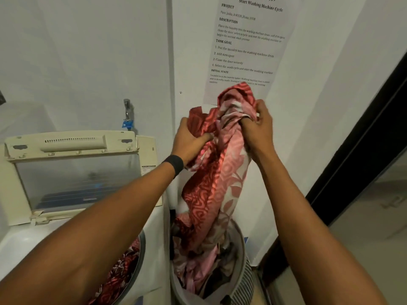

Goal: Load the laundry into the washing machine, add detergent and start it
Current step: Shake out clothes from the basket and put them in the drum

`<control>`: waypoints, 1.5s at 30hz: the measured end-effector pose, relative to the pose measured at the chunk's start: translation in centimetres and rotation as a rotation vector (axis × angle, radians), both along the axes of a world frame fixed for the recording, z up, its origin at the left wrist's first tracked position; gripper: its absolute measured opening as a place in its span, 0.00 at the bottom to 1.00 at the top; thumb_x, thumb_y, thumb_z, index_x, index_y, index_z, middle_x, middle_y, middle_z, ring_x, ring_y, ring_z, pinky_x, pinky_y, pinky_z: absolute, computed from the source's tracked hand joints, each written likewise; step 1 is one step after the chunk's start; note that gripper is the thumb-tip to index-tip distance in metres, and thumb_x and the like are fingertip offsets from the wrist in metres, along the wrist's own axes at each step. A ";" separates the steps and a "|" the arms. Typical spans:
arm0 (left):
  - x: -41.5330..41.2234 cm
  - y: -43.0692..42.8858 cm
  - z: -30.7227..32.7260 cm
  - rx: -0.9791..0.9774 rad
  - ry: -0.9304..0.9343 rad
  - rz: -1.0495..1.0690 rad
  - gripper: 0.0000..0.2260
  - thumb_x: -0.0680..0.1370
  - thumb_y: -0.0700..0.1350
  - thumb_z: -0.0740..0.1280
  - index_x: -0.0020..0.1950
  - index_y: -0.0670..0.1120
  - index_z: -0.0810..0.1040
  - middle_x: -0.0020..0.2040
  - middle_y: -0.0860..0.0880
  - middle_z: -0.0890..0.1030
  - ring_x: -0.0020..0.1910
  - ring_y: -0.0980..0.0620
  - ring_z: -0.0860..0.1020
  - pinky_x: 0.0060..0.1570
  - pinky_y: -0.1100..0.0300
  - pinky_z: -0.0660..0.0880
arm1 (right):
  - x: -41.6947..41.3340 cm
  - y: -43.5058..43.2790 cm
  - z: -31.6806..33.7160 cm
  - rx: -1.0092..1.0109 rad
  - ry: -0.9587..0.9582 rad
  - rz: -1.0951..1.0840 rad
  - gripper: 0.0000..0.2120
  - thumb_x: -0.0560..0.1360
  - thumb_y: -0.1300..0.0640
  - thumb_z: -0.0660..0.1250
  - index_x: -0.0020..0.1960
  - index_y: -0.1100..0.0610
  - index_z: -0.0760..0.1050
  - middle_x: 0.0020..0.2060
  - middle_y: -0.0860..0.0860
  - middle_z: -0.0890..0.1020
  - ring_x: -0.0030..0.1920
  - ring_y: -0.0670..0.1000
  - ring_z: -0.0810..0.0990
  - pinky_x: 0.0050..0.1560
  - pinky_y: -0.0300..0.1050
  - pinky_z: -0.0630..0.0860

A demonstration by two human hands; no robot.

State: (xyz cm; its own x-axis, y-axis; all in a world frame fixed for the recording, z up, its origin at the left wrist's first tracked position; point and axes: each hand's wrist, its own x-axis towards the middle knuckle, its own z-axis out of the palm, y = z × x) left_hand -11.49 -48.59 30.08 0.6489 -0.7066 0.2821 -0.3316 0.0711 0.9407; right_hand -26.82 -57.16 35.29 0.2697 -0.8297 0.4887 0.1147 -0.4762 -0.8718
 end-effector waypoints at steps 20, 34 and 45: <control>-2.6 -2.6 2.2 0.006 0.318 0.130 0.21 0.72 0.56 0.73 0.62 0.50 0.76 0.52 0.51 0.83 0.51 0.48 0.82 0.59 0.47 0.81 | 0.3 7.1 -11.4 -0.024 0.132 -0.217 0.49 0.69 0.43 0.79 0.80 0.42 0.53 0.76 0.42 0.63 0.77 0.46 0.62 0.76 0.57 0.66; 1.6 0.2 0.9 0.131 -0.137 0.231 0.21 0.75 0.55 0.72 0.63 0.50 0.71 0.59 0.49 0.82 0.56 0.43 0.82 0.58 0.47 0.79 | -1.8 4.5 -6.6 0.128 -0.044 -0.052 0.13 0.80 0.66 0.60 0.59 0.53 0.63 0.52 0.49 0.81 0.48 0.39 0.81 0.46 0.32 0.75; -1.1 -0.2 1.5 0.150 0.170 -0.189 0.37 0.71 0.65 0.76 0.69 0.48 0.65 0.57 0.54 0.77 0.54 0.55 0.79 0.52 0.58 0.77 | 1.7 2.8 -3.5 0.212 0.033 0.092 0.10 0.81 0.65 0.65 0.55 0.55 0.82 0.46 0.47 0.86 0.46 0.46 0.84 0.49 0.37 0.81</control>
State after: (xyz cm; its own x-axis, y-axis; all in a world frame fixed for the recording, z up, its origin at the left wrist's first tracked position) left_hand -12.58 -48.75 31.62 0.5309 -0.8450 0.0637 -0.1628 -0.0279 0.9863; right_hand -25.08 -54.34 31.83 0.3616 -0.8842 0.2958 0.1191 -0.2709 -0.9552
